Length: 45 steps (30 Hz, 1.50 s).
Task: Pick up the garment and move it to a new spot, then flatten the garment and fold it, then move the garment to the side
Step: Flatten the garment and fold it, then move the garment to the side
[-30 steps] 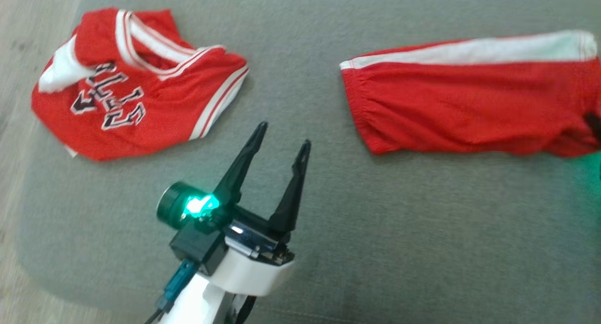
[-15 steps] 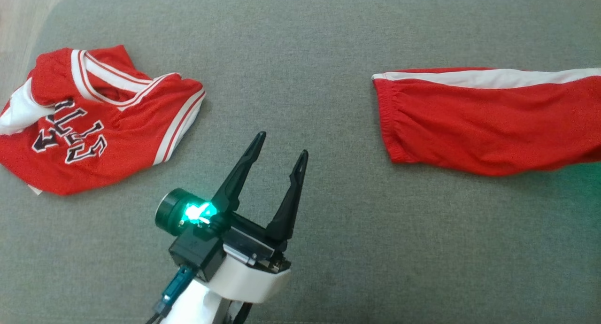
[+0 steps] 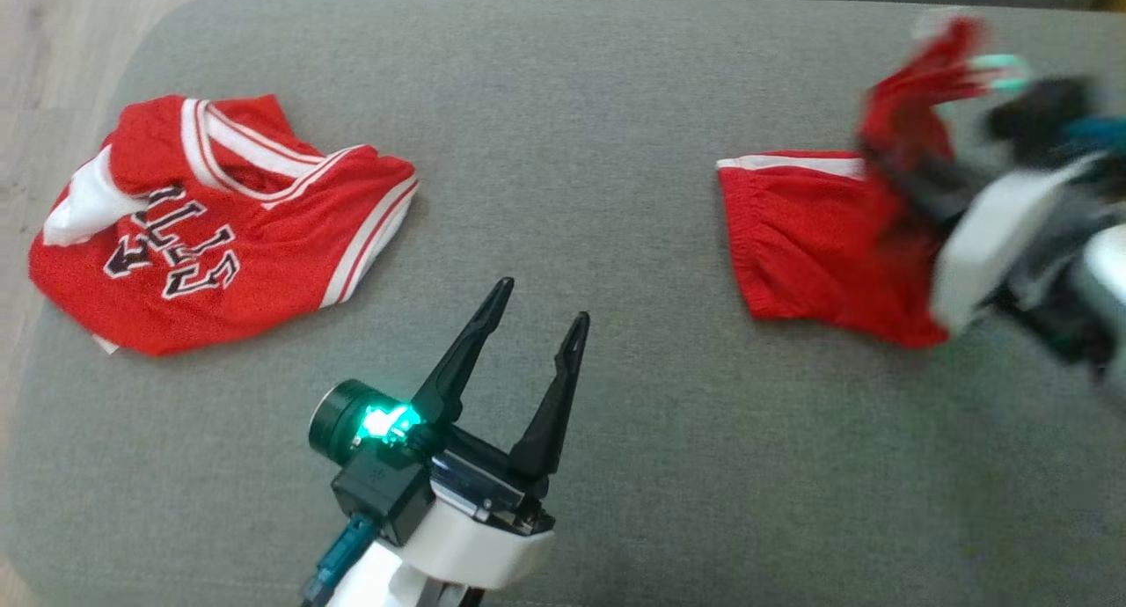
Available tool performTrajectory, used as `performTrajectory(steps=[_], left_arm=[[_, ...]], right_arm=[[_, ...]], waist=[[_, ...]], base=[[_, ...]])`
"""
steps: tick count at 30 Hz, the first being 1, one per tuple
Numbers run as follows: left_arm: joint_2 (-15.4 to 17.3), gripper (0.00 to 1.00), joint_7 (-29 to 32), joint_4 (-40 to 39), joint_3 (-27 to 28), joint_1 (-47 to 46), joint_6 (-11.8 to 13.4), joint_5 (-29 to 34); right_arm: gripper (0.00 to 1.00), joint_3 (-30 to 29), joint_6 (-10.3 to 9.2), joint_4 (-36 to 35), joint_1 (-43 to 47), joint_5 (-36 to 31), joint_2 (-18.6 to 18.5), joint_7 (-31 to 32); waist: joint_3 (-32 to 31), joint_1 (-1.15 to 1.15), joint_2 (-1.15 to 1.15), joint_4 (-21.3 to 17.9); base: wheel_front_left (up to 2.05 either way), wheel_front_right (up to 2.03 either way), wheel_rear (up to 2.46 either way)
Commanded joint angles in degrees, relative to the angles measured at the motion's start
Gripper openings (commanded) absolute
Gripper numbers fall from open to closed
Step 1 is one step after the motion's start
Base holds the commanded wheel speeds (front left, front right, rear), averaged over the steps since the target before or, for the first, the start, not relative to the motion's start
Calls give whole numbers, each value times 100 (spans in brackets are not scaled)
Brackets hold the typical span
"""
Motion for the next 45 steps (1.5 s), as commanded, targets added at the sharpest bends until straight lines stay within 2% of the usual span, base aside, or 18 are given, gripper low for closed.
performTrajectory(steps=[1, 2, 3, 4, 5, 8, 12, 16, 20, 23, 26, 29, 34, 45], left_arm=[[-26, 100, -29, -174, 140, -88, -13, -26], [-26, 100, -29, -181, 135, -85, -4, -46], [-26, 100, -29, -184, 129, -82, 2, -59], [-26, 100, -29, -183, 130, -74, 11, -69], [-26, 100, -29, -180, 137, -65, 21, -74], [-26, 100, -29, -162, 159, -31, 34, -79], [-26, 100, -29, -133, 254, 91, 150, -39], [-27, 100, -29, -29, 464, 287, 403, 97], [-27, 100, -29, 78, 749, 545, 782, 278], [-27, 100, -29, 59, 964, 751, 1066, 354], [-27, 100, -29, 35, 1178, 920, 1362, 525], [-27, 100, -29, 115, 1289, 1107, 1534, 632], [-27, 100, -29, 350, 1313, 1312, 1521, 666], [-27, 100, -29, 761, 1417, 1419, 1583, 457]], right_arm=[[0, 41, 37, -173, -9, -53, -42, 64], [0, 172, 37, -286, 4, -101, 27, 164], [32, 309, 37, -391, 25, -165, 84, 235], [82, 428, 37, -472, 61, -209, 137, 284], [100, 504, 37, -527, 113, -225, 193, 308], [100, 482, 37, -557, 293, -297, 304, 163], [100, -217, 37, -272, 741, -593, 414, -676], [100, -1445, 37, 357, 1654, -736, 765, -1738], [100, -2719, 37, 675, 2667, -1124, 1306, -2060], [100, -3996, 37, 242, 3506, -1720, 1907, -2070], [100, -4743, 37, -276, 4349, -2357, 2503, -2072], [100, -4891, 37, -673, 4914, -2774, 2887, -2072], [100, -4962, 37, -1022, 5391, -3260, 3174, -2073], [100, -4995, 37, -984, 5556, -3259, 3322, -2073]], waist=[[3, 0, 0, 47], [6, 0, 0, 76], [9, 0, 0, 104], [11, 0, 0, 123], [9, 0, 0, 136], [-38, 0, 0, 153], [-237, 0, 0, 114], [-576, 0, 0, 11], [-957, 0, 0, -122], [-1189, 0, 0, -222], [-1350, 0, 0, -309], [-1470, 0, 0, -388], [-1601, 0, 0, -433], [-1692, 0, 0, -427]], base=[[0, 0, 0], [0, 0, 0], [0, 0, 0], [0, 0, 0], [0, 0, 0], [0, 0, 0], [0, 0, 0], [0, 0, 0], [0, 0, 0], [0, 0, 0], [0, 0, 0], [0, 0, 0], [0, 0, 0], [0, 0, 0]])
